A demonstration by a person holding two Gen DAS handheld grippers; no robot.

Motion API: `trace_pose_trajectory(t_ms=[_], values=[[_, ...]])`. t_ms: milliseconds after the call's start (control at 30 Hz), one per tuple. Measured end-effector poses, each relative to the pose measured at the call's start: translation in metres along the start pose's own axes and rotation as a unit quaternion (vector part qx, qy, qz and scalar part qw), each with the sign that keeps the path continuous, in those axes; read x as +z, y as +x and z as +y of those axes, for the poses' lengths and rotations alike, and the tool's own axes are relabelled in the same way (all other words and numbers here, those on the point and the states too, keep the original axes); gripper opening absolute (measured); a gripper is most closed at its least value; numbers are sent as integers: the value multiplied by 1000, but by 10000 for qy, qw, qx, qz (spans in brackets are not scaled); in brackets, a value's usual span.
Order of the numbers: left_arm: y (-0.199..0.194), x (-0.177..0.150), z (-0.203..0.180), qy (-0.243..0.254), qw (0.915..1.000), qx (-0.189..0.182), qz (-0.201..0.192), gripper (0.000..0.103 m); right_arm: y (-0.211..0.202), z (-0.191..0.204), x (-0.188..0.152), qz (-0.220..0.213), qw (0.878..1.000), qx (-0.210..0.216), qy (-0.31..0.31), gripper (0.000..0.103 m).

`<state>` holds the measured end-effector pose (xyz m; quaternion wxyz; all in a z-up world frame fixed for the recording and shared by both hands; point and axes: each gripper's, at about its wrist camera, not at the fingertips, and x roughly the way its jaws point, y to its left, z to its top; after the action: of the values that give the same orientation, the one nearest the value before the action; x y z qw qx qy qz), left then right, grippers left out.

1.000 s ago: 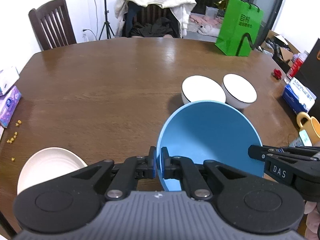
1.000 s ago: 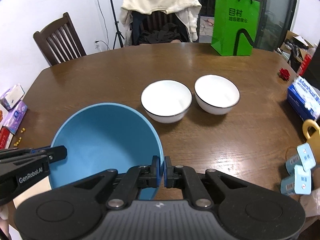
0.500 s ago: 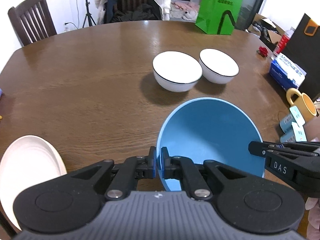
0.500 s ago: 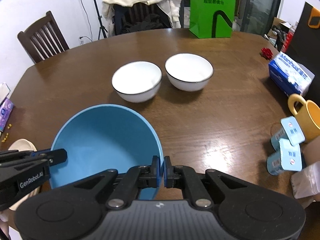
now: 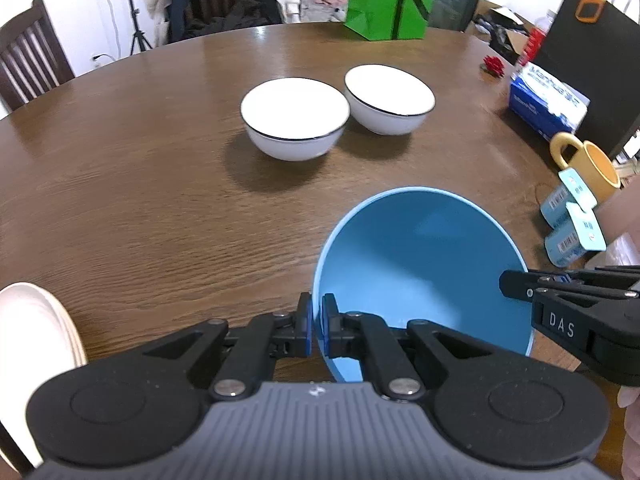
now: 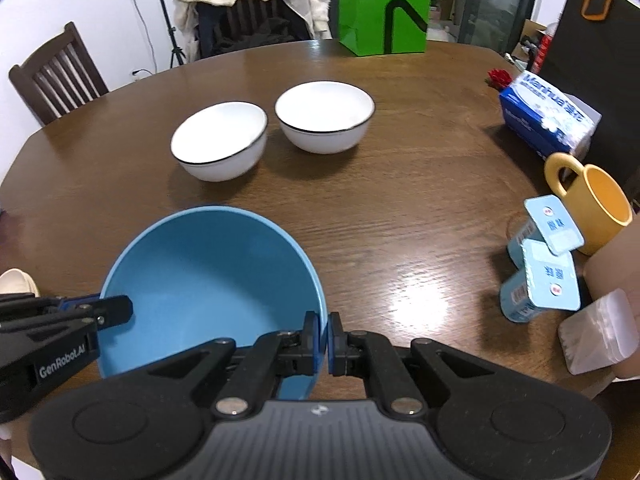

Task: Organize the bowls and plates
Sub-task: 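Lower the held blue bowl onto the table with both tools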

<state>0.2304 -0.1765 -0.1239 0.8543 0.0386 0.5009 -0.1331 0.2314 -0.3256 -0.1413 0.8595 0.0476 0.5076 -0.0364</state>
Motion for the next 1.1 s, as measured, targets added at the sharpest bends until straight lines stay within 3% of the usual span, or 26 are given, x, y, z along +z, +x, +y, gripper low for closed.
trace_pose_trajectory(t_ms=[700, 1100], values=[[31, -8, -39, 587, 9981, -135, 135, 6, 23, -43, -23, -1, 9995, -180, 256, 5], [31, -7, -36, 430, 9983, -317, 220, 8, 26, -53, -23, -64, 9995, -57, 317, 6]])
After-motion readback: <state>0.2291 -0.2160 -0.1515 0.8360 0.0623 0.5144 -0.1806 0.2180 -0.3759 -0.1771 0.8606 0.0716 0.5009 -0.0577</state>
